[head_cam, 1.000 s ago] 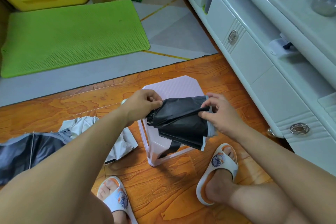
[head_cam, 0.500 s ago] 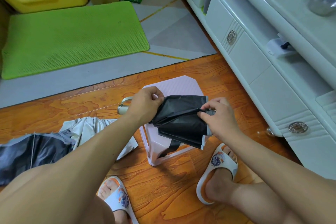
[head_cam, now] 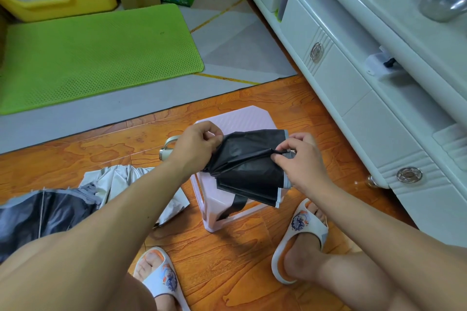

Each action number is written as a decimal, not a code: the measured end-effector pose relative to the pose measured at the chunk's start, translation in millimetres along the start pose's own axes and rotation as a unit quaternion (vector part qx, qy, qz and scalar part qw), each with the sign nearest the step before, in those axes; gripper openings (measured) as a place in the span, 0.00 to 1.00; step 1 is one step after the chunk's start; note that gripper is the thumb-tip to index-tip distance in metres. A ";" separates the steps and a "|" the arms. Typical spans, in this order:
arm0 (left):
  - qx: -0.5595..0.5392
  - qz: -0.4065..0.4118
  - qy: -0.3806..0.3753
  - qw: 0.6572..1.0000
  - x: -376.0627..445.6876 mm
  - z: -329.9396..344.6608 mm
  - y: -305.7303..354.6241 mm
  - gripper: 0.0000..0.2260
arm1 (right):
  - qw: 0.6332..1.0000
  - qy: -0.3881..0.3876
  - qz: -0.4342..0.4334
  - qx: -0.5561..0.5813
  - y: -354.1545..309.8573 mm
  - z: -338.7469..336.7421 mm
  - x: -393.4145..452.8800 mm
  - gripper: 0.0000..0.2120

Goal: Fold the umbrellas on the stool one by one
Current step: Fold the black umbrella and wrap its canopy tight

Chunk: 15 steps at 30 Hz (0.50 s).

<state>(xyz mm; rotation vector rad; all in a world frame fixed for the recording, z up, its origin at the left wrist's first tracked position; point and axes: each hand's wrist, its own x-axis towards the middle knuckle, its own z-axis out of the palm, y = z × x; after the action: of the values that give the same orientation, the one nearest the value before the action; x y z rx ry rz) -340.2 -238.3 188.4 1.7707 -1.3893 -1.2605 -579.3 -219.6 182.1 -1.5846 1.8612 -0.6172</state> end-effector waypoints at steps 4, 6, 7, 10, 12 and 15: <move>-0.019 -0.020 -0.004 1.000 -2.5 0.4 1.4 0.04 | 0.998 -0.013 -0.030 -0.044 0.2 0.2 1.2 0.06; -0.026 -0.035 0.004 0.999 -4.4 2.2 0.8 0.03 | 0.998 0.000 -0.036 -0.046 1.8 0.6 1.0 0.06; -0.027 -0.042 0.009 0.999 -5.2 2.9 -0.3 0.03 | 0.999 0.010 -0.034 -0.039 3.3 0.9 0.9 0.06; -0.032 -0.046 -0.019 0.998 -9.8 3.5 -1.2 0.08 | 0.999 0.031 -0.037 -0.016 8.6 0.4 1.2 0.07; -0.018 -0.035 -0.037 0.999 -11.5 4.2 -1.8 0.12 | 0.998 0.029 -0.051 0.003 9.3 -1.9 1.7 0.07; -0.016 -0.031 -0.035 0.999 -9.7 6.6 -3.1 0.15 | 0.996 0.004 -0.030 0.088 5.3 -6.4 0.8 0.05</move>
<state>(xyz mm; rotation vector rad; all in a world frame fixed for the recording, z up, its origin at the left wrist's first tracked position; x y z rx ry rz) -345.1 -227.4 186.4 1.7754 -1.3535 -1.3832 -587.7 -219.6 182.9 -1.5285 1.7177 -0.7929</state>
